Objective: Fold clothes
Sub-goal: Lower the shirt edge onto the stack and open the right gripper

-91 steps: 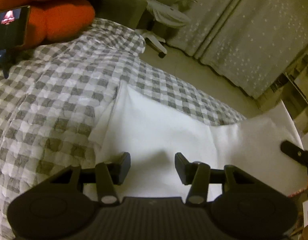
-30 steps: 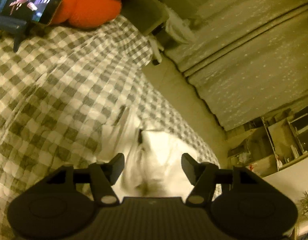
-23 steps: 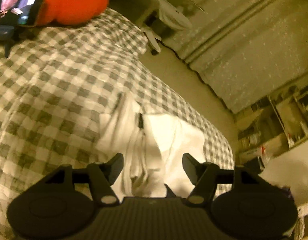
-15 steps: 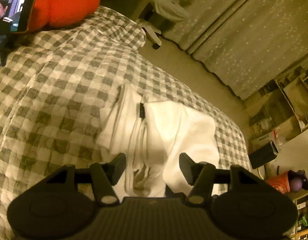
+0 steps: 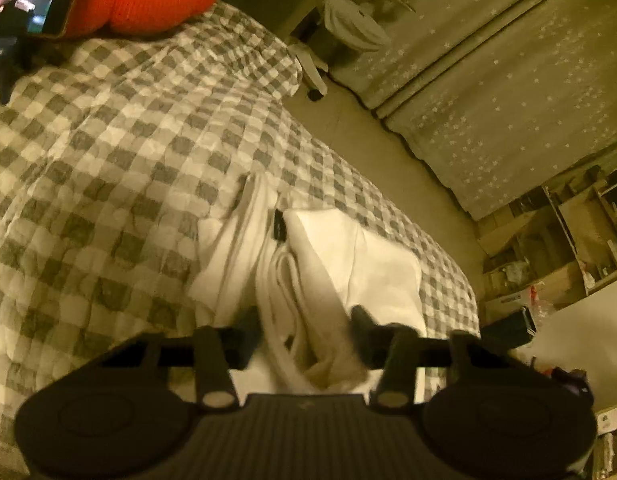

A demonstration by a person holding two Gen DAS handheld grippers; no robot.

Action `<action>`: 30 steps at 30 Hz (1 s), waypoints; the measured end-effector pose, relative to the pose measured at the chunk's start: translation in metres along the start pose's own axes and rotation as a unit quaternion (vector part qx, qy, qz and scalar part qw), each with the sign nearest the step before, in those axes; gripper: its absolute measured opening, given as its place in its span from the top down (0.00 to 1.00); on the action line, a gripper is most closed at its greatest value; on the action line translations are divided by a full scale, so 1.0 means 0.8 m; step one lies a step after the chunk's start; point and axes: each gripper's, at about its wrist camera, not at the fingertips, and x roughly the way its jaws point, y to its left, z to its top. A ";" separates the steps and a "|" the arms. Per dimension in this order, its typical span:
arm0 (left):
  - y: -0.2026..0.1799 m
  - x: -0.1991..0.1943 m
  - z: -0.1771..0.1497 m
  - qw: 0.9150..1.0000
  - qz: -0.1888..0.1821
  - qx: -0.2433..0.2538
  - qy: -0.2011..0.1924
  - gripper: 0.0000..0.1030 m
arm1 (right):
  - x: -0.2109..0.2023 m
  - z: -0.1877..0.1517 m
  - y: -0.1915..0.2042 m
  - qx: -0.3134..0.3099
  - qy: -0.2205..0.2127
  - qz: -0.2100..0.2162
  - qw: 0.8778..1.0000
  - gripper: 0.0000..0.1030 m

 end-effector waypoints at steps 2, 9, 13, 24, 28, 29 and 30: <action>-0.008 0.001 0.001 1.000 0.005 0.018 -0.005 0.76 | 0.010 -0.002 -0.003 -0.004 0.001 -0.001 1.000 0.85; -0.009 -0.013 0.004 0.997 0.030 0.066 -0.030 0.81 | 0.012 -0.006 0.007 -0.023 -0.011 0.000 1.000 0.85; 0.004 -0.016 0.009 0.998 0.030 0.055 -0.028 0.82 | 0.019 -0.008 0.011 -0.037 -0.012 0.004 0.999 0.85; 0.023 -0.021 0.015 1.000 0.015 0.010 -0.023 0.76 | 0.023 -0.024 0.016 -0.095 0.006 0.024 0.995 0.85; 0.011 -0.013 0.016 0.999 0.020 0.042 -0.026 0.75 | 0.021 -0.028 0.020 -0.109 0.002 0.022 0.994 0.85; 0.007 -0.010 0.015 0.998 0.026 0.053 -0.027 0.75 | 0.017 -0.030 0.024 -0.109 0.001 0.019 0.994 0.85; 0.004 -0.008 0.013 0.997 0.031 0.061 -0.028 0.75 | 0.013 -0.032 0.030 -0.109 0.000 0.017 0.994 0.85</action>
